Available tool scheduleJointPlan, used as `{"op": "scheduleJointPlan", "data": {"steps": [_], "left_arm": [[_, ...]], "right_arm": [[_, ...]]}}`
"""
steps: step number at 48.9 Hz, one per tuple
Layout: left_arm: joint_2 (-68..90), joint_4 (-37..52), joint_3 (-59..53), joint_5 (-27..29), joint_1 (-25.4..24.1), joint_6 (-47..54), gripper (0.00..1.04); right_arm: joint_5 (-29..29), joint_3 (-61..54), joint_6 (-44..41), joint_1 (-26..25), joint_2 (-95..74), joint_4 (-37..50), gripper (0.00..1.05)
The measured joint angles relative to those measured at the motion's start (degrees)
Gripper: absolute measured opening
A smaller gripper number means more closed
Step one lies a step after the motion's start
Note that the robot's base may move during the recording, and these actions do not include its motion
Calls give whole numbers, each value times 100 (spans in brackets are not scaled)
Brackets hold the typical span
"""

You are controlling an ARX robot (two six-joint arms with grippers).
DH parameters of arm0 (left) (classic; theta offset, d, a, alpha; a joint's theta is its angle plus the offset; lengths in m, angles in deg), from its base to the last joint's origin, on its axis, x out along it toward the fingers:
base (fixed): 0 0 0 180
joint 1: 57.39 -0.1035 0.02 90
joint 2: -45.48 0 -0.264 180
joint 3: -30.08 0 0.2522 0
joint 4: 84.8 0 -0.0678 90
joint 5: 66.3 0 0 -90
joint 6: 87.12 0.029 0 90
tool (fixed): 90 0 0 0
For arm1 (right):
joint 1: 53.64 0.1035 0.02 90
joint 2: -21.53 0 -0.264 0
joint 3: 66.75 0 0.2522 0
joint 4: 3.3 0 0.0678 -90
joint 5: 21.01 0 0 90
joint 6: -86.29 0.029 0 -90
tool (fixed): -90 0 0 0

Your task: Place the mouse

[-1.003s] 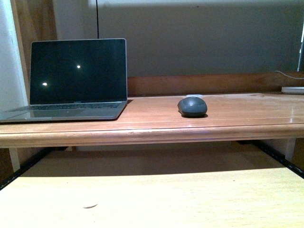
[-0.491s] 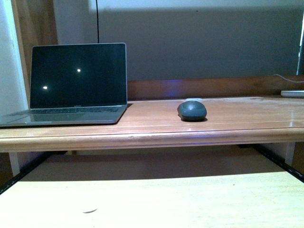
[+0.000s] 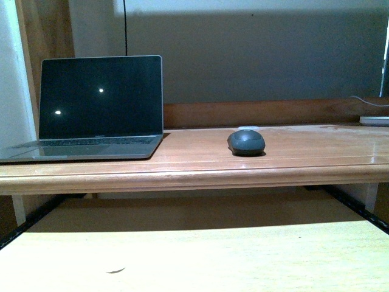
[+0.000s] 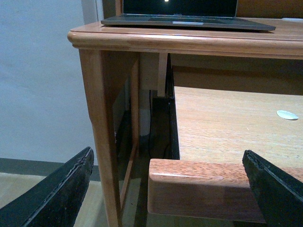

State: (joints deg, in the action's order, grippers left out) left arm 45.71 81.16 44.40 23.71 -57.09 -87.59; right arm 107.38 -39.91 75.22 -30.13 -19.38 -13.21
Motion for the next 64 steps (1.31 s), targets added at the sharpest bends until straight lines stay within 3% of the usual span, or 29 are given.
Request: {"op": "scheduleJointPlan", "data": {"steps": [7,18,29,55,64], "left_arm": [[0,0,0,0,0,0,97],[0,0,0,0,0,0,97],[0,0,0,0,0,0,97],[0,0,0,0,0,0,97],[0,0,0,0,0,0,97]], "right_arm": [[-382,9,120,426,-544,439,97],[-1008,212,376,682,-1617,1545,97],[-2450,1187,1075,546,-3248,2752,97],[-4645,3447,1696,551,-5582,2708,97],[-4673,3497,1928,514,-5571,2660,97]]}}
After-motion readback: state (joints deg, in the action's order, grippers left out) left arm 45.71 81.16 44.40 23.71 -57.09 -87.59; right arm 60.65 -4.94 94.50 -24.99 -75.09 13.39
